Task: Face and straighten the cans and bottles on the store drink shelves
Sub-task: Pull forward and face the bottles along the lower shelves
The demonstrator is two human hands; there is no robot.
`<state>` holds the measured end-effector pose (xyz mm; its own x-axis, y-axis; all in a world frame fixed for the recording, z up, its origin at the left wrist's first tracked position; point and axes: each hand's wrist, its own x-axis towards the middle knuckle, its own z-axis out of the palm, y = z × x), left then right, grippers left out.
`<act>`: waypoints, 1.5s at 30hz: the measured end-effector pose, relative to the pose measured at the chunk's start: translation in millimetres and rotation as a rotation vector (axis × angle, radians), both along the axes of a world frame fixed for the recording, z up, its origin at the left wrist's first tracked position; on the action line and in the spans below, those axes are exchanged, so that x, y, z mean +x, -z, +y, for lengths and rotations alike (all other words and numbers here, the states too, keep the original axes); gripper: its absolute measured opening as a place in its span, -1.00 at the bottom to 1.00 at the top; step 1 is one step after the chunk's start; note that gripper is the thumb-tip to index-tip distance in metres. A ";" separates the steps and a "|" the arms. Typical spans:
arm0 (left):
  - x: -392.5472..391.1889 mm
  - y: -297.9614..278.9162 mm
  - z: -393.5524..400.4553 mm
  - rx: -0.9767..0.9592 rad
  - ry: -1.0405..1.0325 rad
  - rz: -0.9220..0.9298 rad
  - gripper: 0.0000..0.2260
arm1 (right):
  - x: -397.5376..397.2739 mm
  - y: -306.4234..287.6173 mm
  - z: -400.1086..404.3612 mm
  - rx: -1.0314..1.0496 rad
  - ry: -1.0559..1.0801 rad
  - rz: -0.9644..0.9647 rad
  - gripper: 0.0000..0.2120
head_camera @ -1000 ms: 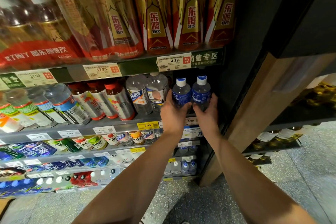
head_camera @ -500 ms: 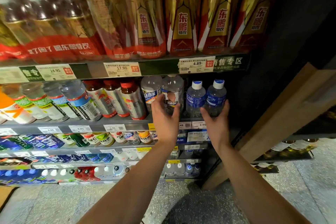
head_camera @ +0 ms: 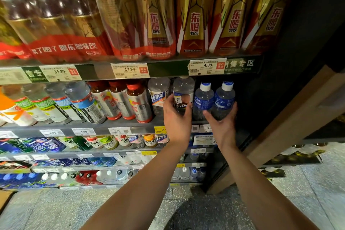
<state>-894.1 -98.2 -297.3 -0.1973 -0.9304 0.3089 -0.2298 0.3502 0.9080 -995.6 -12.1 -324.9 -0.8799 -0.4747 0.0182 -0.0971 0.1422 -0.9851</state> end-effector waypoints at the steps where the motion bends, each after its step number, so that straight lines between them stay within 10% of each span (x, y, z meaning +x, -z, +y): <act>1: 0.5 0.1 -0.2 0.009 0.002 0.002 -0.55 | -0.7 0.0 -1.0 -0.008 0.001 -0.004 0.03; 45: 34.4 26.7 -33.1 0.113 -0.151 -0.184 -0.23 | -14.5 12.6 -1.5 -0.104 -0.060 -0.026 -0.05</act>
